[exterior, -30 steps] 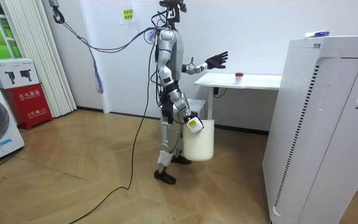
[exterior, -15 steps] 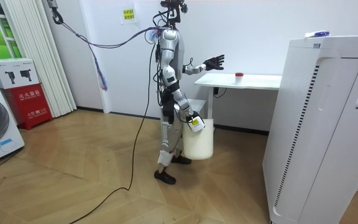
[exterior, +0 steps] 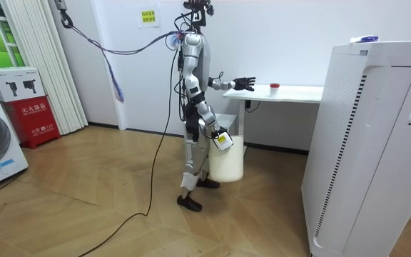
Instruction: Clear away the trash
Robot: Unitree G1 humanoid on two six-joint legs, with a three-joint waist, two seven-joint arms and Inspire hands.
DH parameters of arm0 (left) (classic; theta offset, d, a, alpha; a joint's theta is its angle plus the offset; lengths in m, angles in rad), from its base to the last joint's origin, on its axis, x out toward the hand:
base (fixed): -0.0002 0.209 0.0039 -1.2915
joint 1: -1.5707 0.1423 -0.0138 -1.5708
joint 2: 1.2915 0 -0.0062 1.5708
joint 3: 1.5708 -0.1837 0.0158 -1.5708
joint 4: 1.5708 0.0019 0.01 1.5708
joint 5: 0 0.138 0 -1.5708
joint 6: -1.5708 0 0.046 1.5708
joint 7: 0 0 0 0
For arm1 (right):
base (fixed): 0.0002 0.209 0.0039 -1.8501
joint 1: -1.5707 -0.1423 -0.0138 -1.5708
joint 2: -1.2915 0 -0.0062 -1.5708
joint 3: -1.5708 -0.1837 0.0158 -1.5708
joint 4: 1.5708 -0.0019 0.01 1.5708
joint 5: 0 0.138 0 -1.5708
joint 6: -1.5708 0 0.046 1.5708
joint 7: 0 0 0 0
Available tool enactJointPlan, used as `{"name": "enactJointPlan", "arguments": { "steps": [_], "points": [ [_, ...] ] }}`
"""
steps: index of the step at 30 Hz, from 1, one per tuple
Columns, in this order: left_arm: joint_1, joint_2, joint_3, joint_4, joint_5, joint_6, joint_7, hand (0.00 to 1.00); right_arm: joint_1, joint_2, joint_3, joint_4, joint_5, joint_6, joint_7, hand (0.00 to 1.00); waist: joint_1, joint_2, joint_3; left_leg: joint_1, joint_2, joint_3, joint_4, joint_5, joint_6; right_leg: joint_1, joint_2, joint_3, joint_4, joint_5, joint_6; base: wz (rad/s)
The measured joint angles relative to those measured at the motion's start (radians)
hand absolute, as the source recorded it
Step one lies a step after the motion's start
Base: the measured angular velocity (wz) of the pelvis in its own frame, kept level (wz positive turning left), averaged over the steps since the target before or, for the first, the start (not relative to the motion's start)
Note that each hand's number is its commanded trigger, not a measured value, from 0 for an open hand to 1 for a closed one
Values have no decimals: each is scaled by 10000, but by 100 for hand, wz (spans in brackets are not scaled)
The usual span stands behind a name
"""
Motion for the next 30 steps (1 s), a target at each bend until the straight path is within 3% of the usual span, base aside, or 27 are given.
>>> {"name": "enactJointPlan", "arguments": {
  "steps": [7,14,30],
  "points": [
    [-145,-83,-3,71,-270,39,-115,0,-14,80,161,-9,-112,2,202,100,-57,-5,-7,-57,-7,-5,4,0,2,-26,-2,-18,4,1,2,0],
    [-429,-106,-8,70,-439,390,-381,0,-94,158,160,-49,-263,199,209,100,-207,-48,-35,-44,-16,-6,2,1,3,-18,5,13,3,5,8,0],
    [-1320,-264,-10,71,-930,833,-465,0,-60,168,236,-508,-258,435,25,100,-222,43,-29,-234,92,294,295,-53,81,-110,69,17,127,6,10,0]
  ]
}}
